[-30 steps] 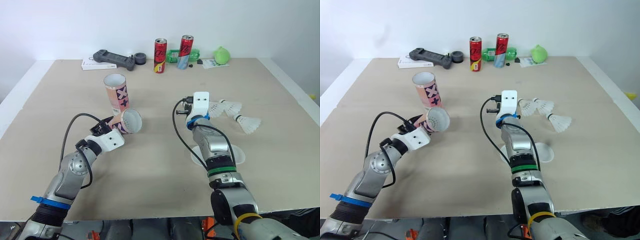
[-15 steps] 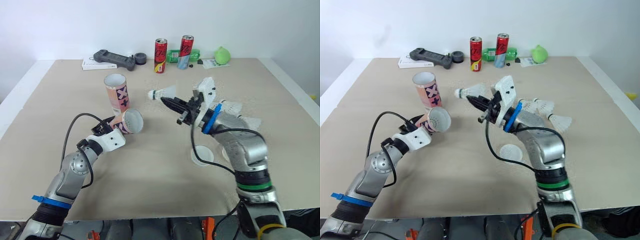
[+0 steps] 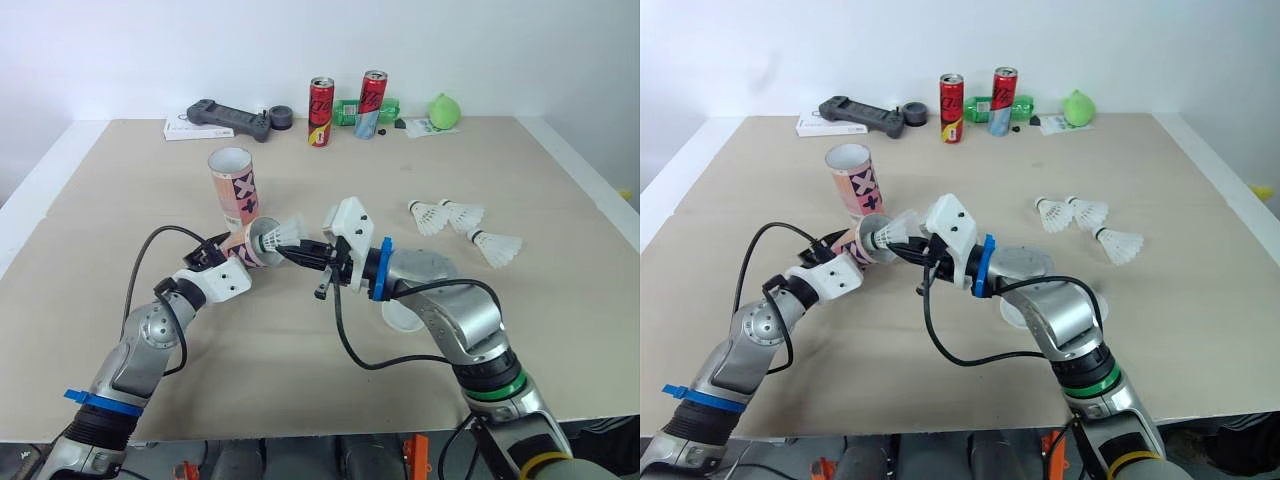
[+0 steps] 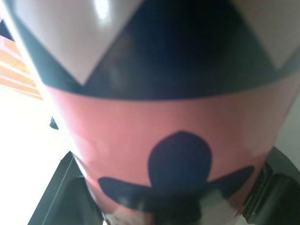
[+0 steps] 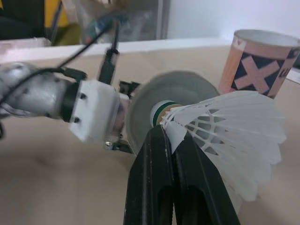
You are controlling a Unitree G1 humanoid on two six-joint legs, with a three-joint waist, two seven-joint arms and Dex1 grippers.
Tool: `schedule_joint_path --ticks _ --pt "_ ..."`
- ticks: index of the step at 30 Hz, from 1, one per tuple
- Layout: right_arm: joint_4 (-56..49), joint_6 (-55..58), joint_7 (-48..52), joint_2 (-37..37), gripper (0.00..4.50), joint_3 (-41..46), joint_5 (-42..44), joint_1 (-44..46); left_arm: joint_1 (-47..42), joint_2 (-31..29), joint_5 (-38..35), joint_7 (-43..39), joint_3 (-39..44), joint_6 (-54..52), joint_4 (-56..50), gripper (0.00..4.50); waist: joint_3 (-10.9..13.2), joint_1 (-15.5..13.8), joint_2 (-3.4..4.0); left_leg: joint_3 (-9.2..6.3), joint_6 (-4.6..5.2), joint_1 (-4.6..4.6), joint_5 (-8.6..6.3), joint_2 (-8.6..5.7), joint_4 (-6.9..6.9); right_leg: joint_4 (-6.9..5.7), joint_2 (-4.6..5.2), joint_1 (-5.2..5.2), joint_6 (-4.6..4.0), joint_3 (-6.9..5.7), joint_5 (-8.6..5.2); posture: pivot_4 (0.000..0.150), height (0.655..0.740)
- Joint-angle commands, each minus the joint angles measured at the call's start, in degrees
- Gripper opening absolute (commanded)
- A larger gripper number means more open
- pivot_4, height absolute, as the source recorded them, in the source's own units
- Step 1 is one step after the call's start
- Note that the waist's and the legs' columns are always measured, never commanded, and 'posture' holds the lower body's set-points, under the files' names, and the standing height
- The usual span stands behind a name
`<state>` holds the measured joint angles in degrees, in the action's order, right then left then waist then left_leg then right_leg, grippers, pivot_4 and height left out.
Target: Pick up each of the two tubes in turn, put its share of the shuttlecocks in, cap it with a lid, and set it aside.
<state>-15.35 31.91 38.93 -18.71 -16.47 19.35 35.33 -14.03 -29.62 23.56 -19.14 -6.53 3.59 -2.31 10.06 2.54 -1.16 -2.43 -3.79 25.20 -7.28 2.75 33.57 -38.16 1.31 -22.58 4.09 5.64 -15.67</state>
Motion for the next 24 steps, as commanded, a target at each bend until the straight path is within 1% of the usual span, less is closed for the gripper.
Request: schedule_joint_path --ticks 1,3,4,5,6,9,10,11,13,14,15,16,19,20,21,24 --pt "-2.39 -0.46 1.28 1.13 0.67 1.15 1.90 1.54 0.12 0.26 -0.66 -0.70 -0.80 0.16 0.13 3.03 0.00 0.00 0.00 0.00 0.00 0.00 0.00 0.00 0.00 0.00 0.00 0.00 0.00 0.00 0.00 0.150 0.7400" --pt "-3.10 0.42 1.93 0.82 1.80 2.25 2.98 1.42 0.14 0.33 -0.67 -0.69 -0.81 0.09 0.08 3.03 0.00 0.00 0.00 -0.02 0.00 0.00 0.00 0.01 0.00 0.00 -0.01 0.01 -0.01 -0.02 0.00 0.150 0.7400" --pt "-3.26 0.83 2.05 0.66 2.18 2.83 3.41 1.43 0.15 0.38 -0.70 -0.68 -0.81 0.06 0.06 3.03 0.00 0.00 0.00 -0.02 0.00 0.00 0.00 0.01 0.00 0.00 -0.01 0.01 -0.01 -0.01 0.00 0.150 0.7400" --pt "-3.38 1.06 2.41 0.23 2.37 3.38 3.77 1.49 0.16 0.42 -0.73 -0.67 -0.81 0.07 0.08 3.03 0.00 0.00 0.00 -0.02 0.00 0.00 0.00 0.01 0.00 0.00 -0.01 0.01 0.00 -0.01 0.00 0.150 0.7400" --pt "-3.42 1.49 2.77 -0.34 2.71 4.09 4.21 1.71 0.22 0.50 -0.74 -0.65 -0.85 0.02 0.01 3.03 0.00 0.00 0.00 -0.02 0.00 0.00 0.00 0.01 0.00 0.00 -0.01 0.01 0.00 -0.01 0.00 0.150 0.7400" --pt "-2.93 2.27 4.21 -2.03 4.02 5.14 4.99 3.02 0.27 0.64 -0.71 -0.61 -0.93 -0.05 -0.02 3.03 0.00 0.00 0.00 -0.02 0.00 0.00 0.00 0.01 0.00 0.00 0.00 0.02 0.00 -0.01 0.00 0.150 0.7400" --pt "-2.34 2.06 4.93 -2.63 3.83 5.22 4.78 3.87 0.25 0.66 -0.70 -0.60 -0.94 -0.05 0.03 3.03 0.00 0.02 0.00 -0.02 0.00 0.00 0.00 0.01 0.00 0.00 -0.01 0.01 0.00 -0.01 0.00 0.150 0.7400" --pt "-1.65 1.65 6.15 -3.60 3.75 4.73 4.15 4.93 0.22 0.67 -0.71 -0.58 -0.93 -0.04 0.09 3.03 0.00 0.02 0.01 -0.02 0.00 -0.01 0.00 0.01 0.00 0.00 -0.01 0.01 -0.01 -0.01 0.00 0.150 0.7400" --pt "1.18 -0.60 9.12 -5.82 3.12 1.64 0.58 8.15 0.13 0.70 -0.68 -0.56 -0.96 0.00 0.22 3.03 0.00 0.02 0.01 -0.01 0.00 -0.01 0.00 0.01 0.00 -0.01 -0.01 -0.01 -0.01 -0.01 0.00 0.150 0.7400" --pt "2.98 -2.29 10.78 -6.69 2.90 -0.56 -1.71 9.91 0.10 0.71 -0.66 -0.58 -0.99 0.04 0.26 3.03 0.01 0.05 0.01 -0.01 0.00 -0.02 0.00 0.01 0.00 -0.01 -0.01 0.00 -0.01 -0.01 0.00 0.150 0.7400" --pt "5.32 -4.01 12.15 -6.92 2.10 -2.64 -3.76 11.82 0.02 0.71 -0.65 -0.60 -1.00 0.12 0.40 3.03 0.00 0.03 0.00 0.04 0.00 -0.03 0.00 0.01 0.01 0.00 0.00 -0.03 -0.01 0.00 0.02 0.150 0.7400" --pt "7.61 -5.37 12.91 -6.53 1.85 -4.09 -5.27 13.52 -0.10 0.70 -0.66 -0.61 -1.01 0.19 0.56 3.03 0.00 0.06 0.00 0.01 0.00 -0.03 0.00 0.01 0.01 0.00 0.00 -0.02 -0.03 -0.03 0.01 0.150 0.7400" --pt "14.10 -9.51 14.63 -4.85 0.53 -8.01 -10.04 17.64 -0.45 0.73 -0.58 -0.46 -1.01 0.26 0.85 3.03 0.00 0.05 0.00 0.02 0.00 -0.04 0.00 0.03 0.00 -0.01 -0.02 -0.05 -0.04 -0.03 0.00 0.150 0.7400" --pt "16.13 -10.78 15.25 -4.44 0.03 -9.56 -11.90 18.82 -0.57 0.78 -0.54 -0.38 -0.99 0.24 0.90 3.03 0.00 0.04 0.00 0.02 0.00 -0.03 0.00 0.03 -0.01 -0.02 -0.02 -0.06 -0.04 -0.02 0.00 0.150 0.7400" --pt "17.59 -11.74 15.72 -4.11 0.03 -10.50 -13.16 19.56 -0.66 0.81 -0.52 -0.33 -0.98 0.24 0.96 3.03 0.00 0.01 0.00 0.03 0.00 -0.01 0.00 0.03 -0.01 -0.02 -0.02 -0.07 -0.04 -0.02 0.00 0.150 0.7400" --pt "23.99 -18.02 17.51 -2.58 0.03 -16.89 -20.82 23.33 -0.91 1.06 -0.31 -0.07 -0.97 0.10 0.86 3.03 0.00 0.01 0.01 0.04 0.00 0.04 0.00 0.00 0.00 -0.02 0.00 -0.11 -0.03 0.00 0.01 0.150 0.7400"
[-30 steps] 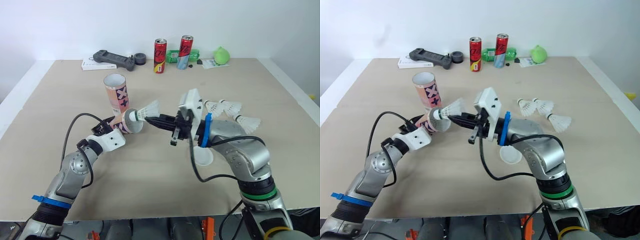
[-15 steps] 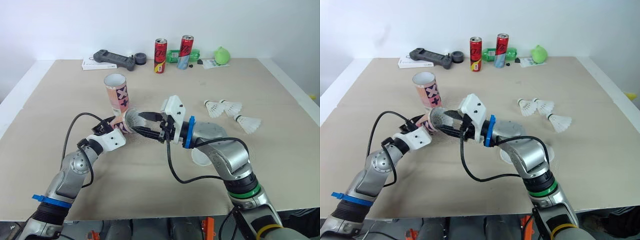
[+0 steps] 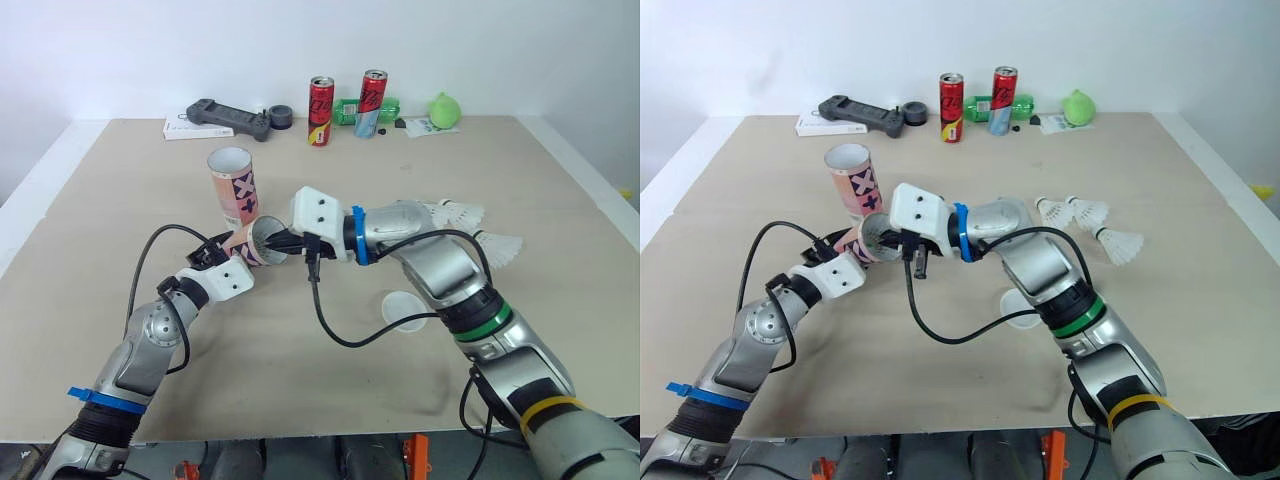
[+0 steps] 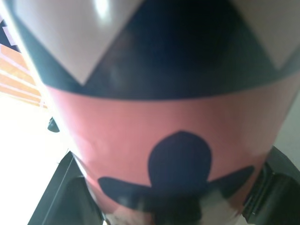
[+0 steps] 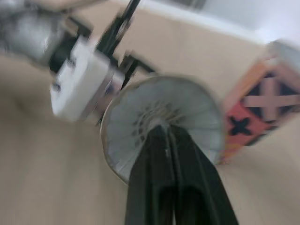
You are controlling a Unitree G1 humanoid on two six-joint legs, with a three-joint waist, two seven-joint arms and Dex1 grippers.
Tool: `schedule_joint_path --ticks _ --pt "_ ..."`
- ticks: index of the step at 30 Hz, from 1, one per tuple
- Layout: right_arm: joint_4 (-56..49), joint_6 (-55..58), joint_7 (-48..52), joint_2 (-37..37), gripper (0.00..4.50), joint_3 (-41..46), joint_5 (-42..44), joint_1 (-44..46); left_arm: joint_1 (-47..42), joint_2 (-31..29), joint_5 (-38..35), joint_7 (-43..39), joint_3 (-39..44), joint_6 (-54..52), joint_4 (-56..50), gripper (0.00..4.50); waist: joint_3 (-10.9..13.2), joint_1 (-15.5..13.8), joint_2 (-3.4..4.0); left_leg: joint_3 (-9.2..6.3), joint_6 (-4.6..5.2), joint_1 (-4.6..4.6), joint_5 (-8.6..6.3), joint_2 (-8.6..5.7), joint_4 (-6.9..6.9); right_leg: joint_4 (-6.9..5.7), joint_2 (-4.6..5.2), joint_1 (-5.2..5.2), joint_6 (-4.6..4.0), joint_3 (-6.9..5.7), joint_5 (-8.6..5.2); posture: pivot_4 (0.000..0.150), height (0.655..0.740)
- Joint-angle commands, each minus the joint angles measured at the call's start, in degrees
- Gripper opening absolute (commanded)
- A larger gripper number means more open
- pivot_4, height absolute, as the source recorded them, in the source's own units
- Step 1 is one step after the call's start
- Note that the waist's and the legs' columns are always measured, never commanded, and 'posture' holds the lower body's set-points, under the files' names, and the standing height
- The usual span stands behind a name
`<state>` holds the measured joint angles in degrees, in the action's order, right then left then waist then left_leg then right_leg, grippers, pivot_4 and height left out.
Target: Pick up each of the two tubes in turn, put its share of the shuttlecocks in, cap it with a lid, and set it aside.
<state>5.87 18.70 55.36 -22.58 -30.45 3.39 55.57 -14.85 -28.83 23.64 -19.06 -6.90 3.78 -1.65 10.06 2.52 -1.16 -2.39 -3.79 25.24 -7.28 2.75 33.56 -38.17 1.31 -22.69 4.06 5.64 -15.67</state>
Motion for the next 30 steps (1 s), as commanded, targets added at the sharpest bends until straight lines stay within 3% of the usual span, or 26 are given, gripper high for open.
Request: schedule_joint_path --ticks 1,7,13,30 --pt "5.93 -7.10 0.51 2.91 0.03 -4.29 -7.23 4.81 -0.02 0.41 -0.30 -0.09 -0.61 -0.22 -0.06 3.03 0.00 0.07 0.01 0.00 0.00 0.00 0.00 0.00 0.00 0.00 0.00 -0.01 0.00 0.01 0.00 0.150 0.7400" --pt "18.38 -16.16 -0.59 9.21 0.03 -7.51 -15.26 10.00 0.77 0.83 0.01 0.09 -0.52 -0.92 -1.52 3.03 0.00 0.07 0.00 0.02 0.00 0.00 0.00 0.04 -0.01 -0.07 -0.05 -0.10 -0.06 -0.01 0.03 0.150 0.7400" --pt "24.51 -22.42 -0.15 12.11 0.03 -8.07 -19.32 10.68 1.71 1.06 0.23 0.20 -0.67 -1.51 -2.59 3.03 -0.02 0.37 0.00 0.16 0.00 -0.25 0.00 0.21 -0.01 -0.17 -0.14 -0.09 -0.24 0.00 0.15 0.150 0.7400" --pt "-0.91 -11.16 11.37 2.04 0.03 7.88 -3.81 3.10 2.61 1.35 -0.77 0.08 -0.18 -1.89 -4.16 3.03 -0.01 0.09 -0.01 0.01 -0.11 0.00 -0.07 0.16 -0.01 -0.30 -0.29 -0.26 -0.55 0.20 0.15 0.150 0.7400"
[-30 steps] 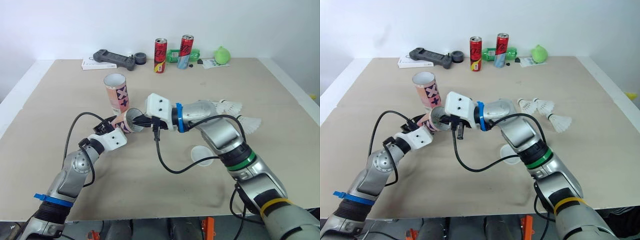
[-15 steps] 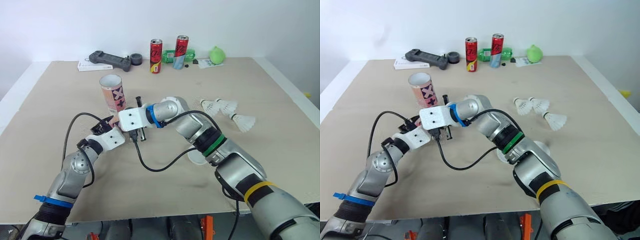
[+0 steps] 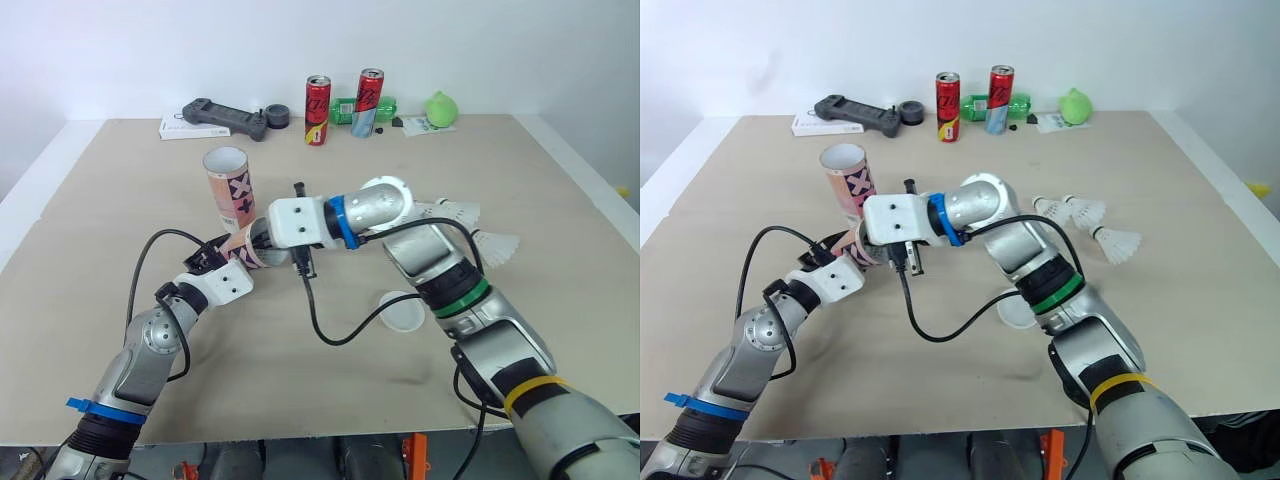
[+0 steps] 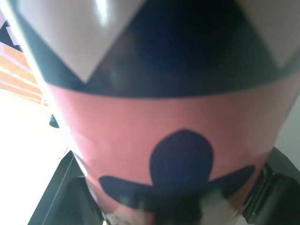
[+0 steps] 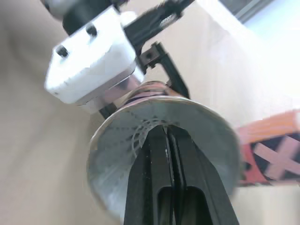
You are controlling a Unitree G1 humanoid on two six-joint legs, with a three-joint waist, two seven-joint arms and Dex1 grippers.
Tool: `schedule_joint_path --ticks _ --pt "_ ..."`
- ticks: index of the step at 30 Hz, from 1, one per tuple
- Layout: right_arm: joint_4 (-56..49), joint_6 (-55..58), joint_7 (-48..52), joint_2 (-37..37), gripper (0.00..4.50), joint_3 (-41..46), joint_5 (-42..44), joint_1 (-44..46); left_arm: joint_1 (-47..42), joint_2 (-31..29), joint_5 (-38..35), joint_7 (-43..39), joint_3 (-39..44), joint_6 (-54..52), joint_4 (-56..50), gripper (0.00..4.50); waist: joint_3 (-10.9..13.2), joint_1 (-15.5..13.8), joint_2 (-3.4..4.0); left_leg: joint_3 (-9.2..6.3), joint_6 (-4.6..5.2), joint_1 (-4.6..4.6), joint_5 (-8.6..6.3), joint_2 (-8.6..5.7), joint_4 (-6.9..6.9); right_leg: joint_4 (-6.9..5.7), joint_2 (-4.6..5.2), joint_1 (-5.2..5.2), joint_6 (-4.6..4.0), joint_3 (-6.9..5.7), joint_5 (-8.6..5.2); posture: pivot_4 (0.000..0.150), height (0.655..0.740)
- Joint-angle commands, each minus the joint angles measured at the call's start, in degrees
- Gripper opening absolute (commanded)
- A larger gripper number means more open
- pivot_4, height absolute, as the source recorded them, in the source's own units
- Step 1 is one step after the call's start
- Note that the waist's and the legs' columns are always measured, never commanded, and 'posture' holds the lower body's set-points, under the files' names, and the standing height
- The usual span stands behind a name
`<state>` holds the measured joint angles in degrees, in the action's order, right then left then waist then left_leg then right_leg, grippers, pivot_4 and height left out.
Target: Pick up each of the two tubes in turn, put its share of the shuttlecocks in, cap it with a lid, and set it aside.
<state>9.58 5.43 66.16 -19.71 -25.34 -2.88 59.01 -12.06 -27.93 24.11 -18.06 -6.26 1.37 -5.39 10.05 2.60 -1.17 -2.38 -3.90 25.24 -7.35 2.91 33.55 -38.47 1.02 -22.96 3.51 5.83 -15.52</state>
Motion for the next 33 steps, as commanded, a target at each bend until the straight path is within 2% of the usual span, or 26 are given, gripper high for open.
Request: schedule_joint_path --ticks 1,7,11,12,13,14,15,18,20,21,22,29,33 --pt "-6.50 3.69 1.09 -2.15 0.03 4.03 3.67 -1.36 -0.28 0.76 -1.79 -1.00 -0.71 0.49 -0.46 3.03 0.00 -0.02 0.00 0.00 0.00 -0.01 0.00 0.00 0.00 -0.01 0.00 0.00 0.00 0.00 0.00 0.150 0.7400" --pt "-14.96 15.57 4.14 -10.53 0.03 14.18 15.31 -7.53 -0.57 2.68 -5.61 -1.95 -0.28 1.20 -0.32 3.03 0.02 -0.45 -0.03 -0.04 0.01 0.05 0.00 -0.14 0.06 0.02 0.16 0.05 0.08 -0.02 0.00 0.150 0.7400" --pt "-15.89 22.15 6.36 -17.82 0.03 19.48 20.39 -10.82 -2.00 5.94 -12.12 -3.25 0.97 0.75 -0.85 3.03 0.02 -0.43 -0.03 -0.04 0.01 0.05 0.00 -0.15 0.06 0.03 0.15 0.06 0.08 -0.02 0.00 0.150 0.7400" --pt "-15.55 23.75 6.90 -19.74 0.27 20.35 21.13 -11.55 -2.66 7.21 -14.67 -4.01 1.32 0.63 -0.92 3.03 0.04 -0.42 -0.03 -0.04 0.01 0.05 0.01 -0.15 0.06 0.03 0.15 0.06 0.09 -0.03 0.00 0.150 0.7400" --pt "-14.71 24.86 7.58 -22.00 0.74 21.01 21.35 -12.52 -3.25 9.26 -18.93 -5.44 1.63 0.30 -1.06 3.03 0.04 -0.42 -0.03 -0.04 0.01 0.05 0.01 -0.15 0.06 0.04 0.15 0.05 0.15 -0.02 -0.04 0.150 0.7400" --pt "-13.72 25.69 8.59 -24.16 0.86 21.20 21.51 -13.69 -3.93 11.10 -22.44 -6.87 1.66 0.09 -1.13 3.03 0.06 -0.42 -0.07 -0.04 0.01 0.05 0.01 -0.15 0.06 0.03 0.15 0.05 0.15 -0.02 -0.04 0.150 0.7400" --pt "-12.78 26.13 9.22 -25.84 1.40 21.27 21.36 -14.89 -4.51 12.62 -25.35 -8.10 1.59 -0.15 -1.13 3.03 0.06 -0.56 -0.07 -0.04 0.01 0.08 0.01 -0.15 0.07 0.06 0.14 0.04 0.22 -0.02 -0.05 0.150 0.7400" --pt "-8.87 24.12 9.35 -29.38 2.56 19.71 18.79 -19.46 -6.60 18.09 -33.02 -9.80 1.91 -4.09 -0.34 3.03 0.08 -0.80 -0.12 -0.03 0.01 0.13 0.00 -0.22 0.13 0.20 0.21 0.11 0.30 -0.02 -0.01 0.150 0.7400" --pt "-7.96 23.80 9.41 -30.21 3.62 18.87 18.27 -21.75 -6.66 20.62 -36.84 -11.40 1.40 -6.44 -0.01 3.03 0.09 -0.77 -0.13 -0.02 0.02 0.13 0.00 -0.23 0.17 0.25 0.21 0.14 0.52 0.01 -0.09 0.150 0.7400" --pt "-7.36 23.26 9.09 -30.21 3.92 18.50 17.68 -22.51 -6.30 21.42 -37.79 -12.14 0.80 -7.04 0.51 3.03 0.08 -0.47 -0.12 -0.01 0.02 0.13 -0.01 -0.23 0.17 0.25 0.21 0.14 0.55 0.03 -0.10 0.150 0.7400" --pt "-6.35 22.43 8.34 -29.81 4.44 18.23 16.90 -22.88 -5.88 21.89 -37.65 -12.22 0.29 -7.11 1.49 3.03 0.08 -0.13 -0.11 0.01 0.04 0.12 -0.02 -0.23 0.17 0.25 0.19 0.13 0.55 0.08 -0.09 0.150 0.7400" --pt "-1.97 18.95 6.54 -27.97 4.44 15.30 13.26 -25.34 -1.49 19.49 -31.99 -14.94 -5.12 -3.26 6.97 3.03 0.08 0.13 -0.10 -0.04 0.07 -0.03 0.00 -0.19 0.19 0.21 0.05 0.20 0.62 0.14 -0.08 0.150 0.7400" --pt "1.57 16.08 6.29 -27.46 4.44 12.13 9.65 -26.22 -1.30 18.82 -31.40 -14.61 -4.96 -2.42 8.61 3.03 0.07 0.14 -0.08 -0.02 0.05 -0.14 -0.01 -0.19 0.36 0.29 0.09 0.46 0.69 0.15 -0.05 0.150 0.7400"
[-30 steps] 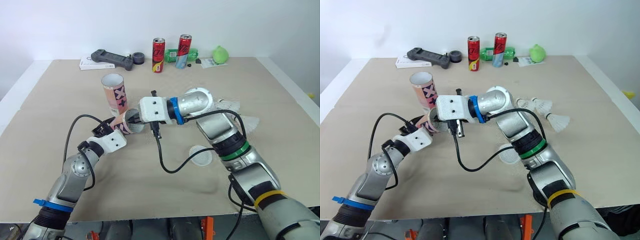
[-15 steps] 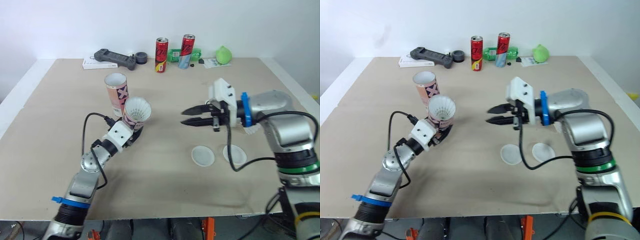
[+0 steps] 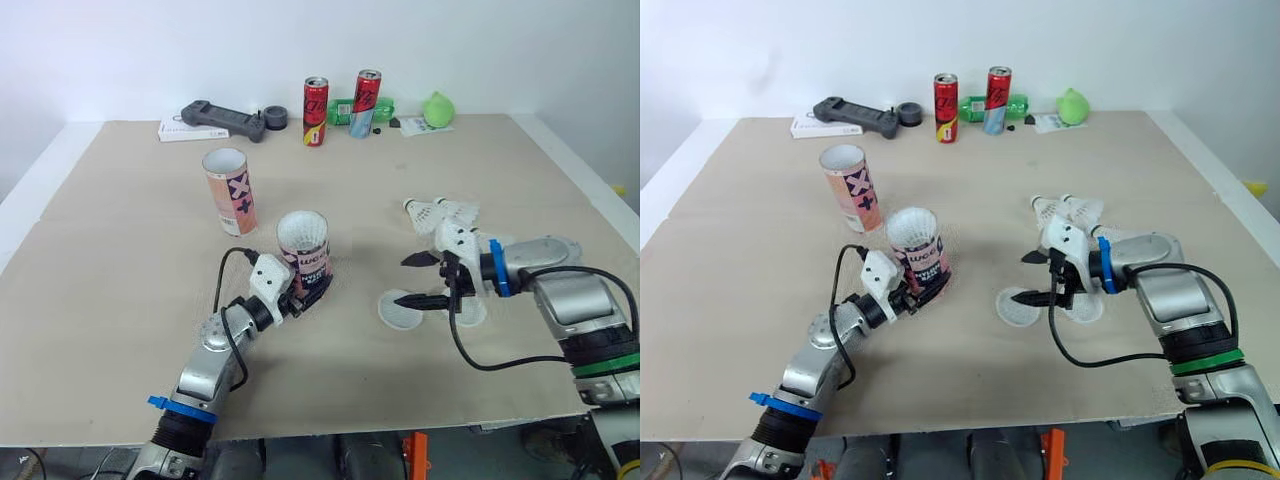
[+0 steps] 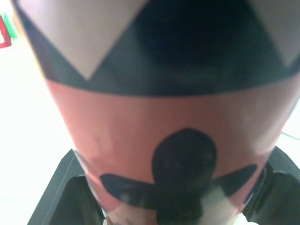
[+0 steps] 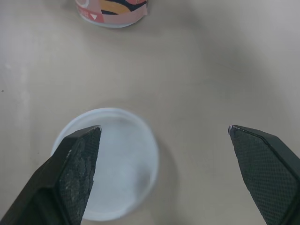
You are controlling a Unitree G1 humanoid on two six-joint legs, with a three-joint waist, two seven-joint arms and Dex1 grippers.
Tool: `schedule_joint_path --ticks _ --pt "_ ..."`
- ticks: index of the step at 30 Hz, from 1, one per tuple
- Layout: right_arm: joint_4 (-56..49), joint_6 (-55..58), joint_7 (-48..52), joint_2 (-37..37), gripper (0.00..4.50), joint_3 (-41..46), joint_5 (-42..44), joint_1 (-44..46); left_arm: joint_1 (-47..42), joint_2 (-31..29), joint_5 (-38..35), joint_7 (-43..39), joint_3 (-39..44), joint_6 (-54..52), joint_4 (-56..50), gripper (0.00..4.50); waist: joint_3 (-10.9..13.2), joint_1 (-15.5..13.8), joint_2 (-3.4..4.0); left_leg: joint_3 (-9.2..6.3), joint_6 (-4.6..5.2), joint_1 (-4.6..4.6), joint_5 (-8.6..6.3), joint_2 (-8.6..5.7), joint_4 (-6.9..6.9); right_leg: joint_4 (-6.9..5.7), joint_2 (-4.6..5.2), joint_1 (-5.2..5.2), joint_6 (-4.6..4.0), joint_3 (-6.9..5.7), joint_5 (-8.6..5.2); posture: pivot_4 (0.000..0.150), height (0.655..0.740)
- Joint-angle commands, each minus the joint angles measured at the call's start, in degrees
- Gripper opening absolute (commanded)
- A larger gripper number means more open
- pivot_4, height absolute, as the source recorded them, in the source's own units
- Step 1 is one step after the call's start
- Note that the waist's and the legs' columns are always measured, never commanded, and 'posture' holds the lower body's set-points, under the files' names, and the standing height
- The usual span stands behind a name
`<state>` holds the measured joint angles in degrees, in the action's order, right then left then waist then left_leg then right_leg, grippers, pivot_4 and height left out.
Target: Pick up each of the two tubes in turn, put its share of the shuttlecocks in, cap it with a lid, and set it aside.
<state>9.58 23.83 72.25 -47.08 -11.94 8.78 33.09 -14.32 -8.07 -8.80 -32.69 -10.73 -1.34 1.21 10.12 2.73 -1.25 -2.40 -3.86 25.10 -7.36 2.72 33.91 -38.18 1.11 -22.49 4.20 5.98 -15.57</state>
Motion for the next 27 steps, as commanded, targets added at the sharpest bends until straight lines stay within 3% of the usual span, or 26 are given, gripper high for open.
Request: schedule_joint_path --ticks 1,4,6,11,20,23,27 --pt "1.71 -2.31 0.63 -0.12 4.21 -1.70 -2.16 -0.46 0.88 -1.23 1.88 0.06 -0.59 0.65 2.33 3.03 -0.04 0.04 0.04 0.03 0.00 0.01 0.00 -0.02 0.03 0.00 0.03 0.00 0.00 0.02 0.00 0.150 0.7400" --pt "2.22 -3.21 1.00 -0.09 3.25 -2.26 -2.79 -0.89 0.66 -0.97 1.98 0.38 -0.46 1.10 2.68 3.03 -0.07 0.04 0.03 0.05 0.00 -0.12 -0.01 -0.01 0.08 0.02 0.02 0.15 -0.07 0.04 -0.04 0.150 0.7400" --pt "2.83 -4.12 0.66 0.08 2.21 -2.27 -3.19 -0.85 0.56 -0.75 1.92 0.65 -0.39 1.20 2.66 3.03 -0.08 0.05 0.04 0.05 0.00 -0.16 -0.01 0.00 0.14 0.02 0.02 0.19 -0.10 0.04 -0.04 0.150 0.7400" --pt "1.62 -3.53 1.31 0.37 0.19 -1.49 -1.92 -0.63 0.36 -0.39 2.41 1.69 -0.53 1.63 3.04 3.03 -0.08 0.04 0.04 0.07 0.00 -0.15 -0.01 0.00 0.33 0.02 0.03 0.25 -0.06 0.06 0.00 0.150 0.7400" --pt "-2.00 -2.30 1.08 0.02 0.07 2.99 1.43 4.90 -1.05 -0.95 3.95 2.65 -0.64 1.60 4.75 3.03 -0.07 0.02 0.07 0.07 0.03 -0.10 0.01 0.00 0.40 0.01 0.03 0.21 -0.03 0.06 0.09 0.150 0.7400" --pt "-5.71 1.28 1.88 1.04 0.07 6.23 6.81 11.55 -1.48 -1.35 4.79 3.16 -0.89 1.11 5.12 3.03 -0.03 0.12 0.17 0.14 0.05 -0.07 0.02 0.00 0.45 0.01 0.03 0.10 -0.01 0.18 0.18 0.150 0.7400" --pt "-2.70 -0.56 3.21 4.59 0.07 5.87 8.23 27.59 -2.24 -1.88 5.86 3.02 -2.04 0.35 5.39 3.03 -0.02 0.19 0.33 0.17 0.08 -0.08 0.04 0.00 0.43 0.01 0.01 -0.04 -0.08 0.24 0.36 0.150 0.7400"
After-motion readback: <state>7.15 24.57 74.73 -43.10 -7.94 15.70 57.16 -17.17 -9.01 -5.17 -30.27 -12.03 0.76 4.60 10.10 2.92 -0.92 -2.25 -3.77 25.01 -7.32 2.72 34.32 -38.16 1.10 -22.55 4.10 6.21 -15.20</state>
